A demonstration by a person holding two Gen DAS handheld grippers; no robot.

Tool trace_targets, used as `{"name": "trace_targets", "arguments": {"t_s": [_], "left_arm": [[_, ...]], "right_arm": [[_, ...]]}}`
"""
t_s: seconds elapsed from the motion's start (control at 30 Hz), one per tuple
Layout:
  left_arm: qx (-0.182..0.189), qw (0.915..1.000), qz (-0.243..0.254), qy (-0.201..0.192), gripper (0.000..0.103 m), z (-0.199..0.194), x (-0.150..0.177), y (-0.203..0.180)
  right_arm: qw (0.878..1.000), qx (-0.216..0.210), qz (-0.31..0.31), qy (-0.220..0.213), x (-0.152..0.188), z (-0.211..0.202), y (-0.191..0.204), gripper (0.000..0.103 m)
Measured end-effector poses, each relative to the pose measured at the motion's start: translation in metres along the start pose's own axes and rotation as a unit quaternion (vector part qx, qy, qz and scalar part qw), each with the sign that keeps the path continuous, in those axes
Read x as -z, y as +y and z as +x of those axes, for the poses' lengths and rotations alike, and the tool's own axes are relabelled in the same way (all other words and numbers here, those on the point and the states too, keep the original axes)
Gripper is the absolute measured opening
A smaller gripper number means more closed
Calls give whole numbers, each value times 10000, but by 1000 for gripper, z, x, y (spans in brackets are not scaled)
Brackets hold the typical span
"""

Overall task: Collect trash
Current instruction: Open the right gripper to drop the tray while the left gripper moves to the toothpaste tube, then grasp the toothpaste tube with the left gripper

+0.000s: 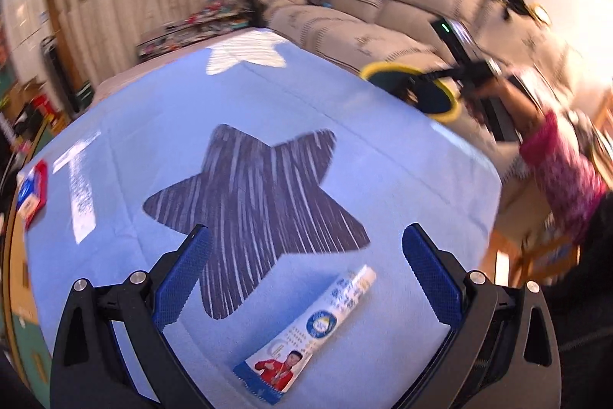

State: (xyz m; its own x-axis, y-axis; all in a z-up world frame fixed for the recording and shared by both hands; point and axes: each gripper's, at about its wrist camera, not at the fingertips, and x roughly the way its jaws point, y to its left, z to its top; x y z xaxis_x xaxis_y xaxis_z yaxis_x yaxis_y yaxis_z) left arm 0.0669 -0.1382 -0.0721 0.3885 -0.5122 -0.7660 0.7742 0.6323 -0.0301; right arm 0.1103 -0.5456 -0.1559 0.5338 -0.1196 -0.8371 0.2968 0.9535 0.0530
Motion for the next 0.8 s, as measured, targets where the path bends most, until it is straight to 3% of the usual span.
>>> {"name": "trace_targets", "arguments": {"t_s": [0.13,0.23,0.3,0.47,0.63,0.73,0.8], "left_arm": [[488,9967,537,368,97,15,11,-4],[737,9914,865,656,90,29,19,-6],[753,9871,1083,902,77,40,25,-9],[740,9823,1325,1101,59,48,36,-10],[812,9847,1091,1091,22,44,37,-2],[918,9872,718,1086,15,46,35,5],[707,9904,582,1036,15,47,30,5]], "right_arm": [[9999,-43,-95,-28,2,-11,12,80],[9998,-89,-149,-35,2,-16,20,80],[9998,-110,-184,-54,1,-19,25,81],[9994,-176,-249,-150,-1,-29,33,81],[9990,-300,-226,-250,-2,-37,34,81],[9987,-368,-196,-299,1,-41,32,81],[9985,-407,-145,-334,3,-44,27,81]]}}
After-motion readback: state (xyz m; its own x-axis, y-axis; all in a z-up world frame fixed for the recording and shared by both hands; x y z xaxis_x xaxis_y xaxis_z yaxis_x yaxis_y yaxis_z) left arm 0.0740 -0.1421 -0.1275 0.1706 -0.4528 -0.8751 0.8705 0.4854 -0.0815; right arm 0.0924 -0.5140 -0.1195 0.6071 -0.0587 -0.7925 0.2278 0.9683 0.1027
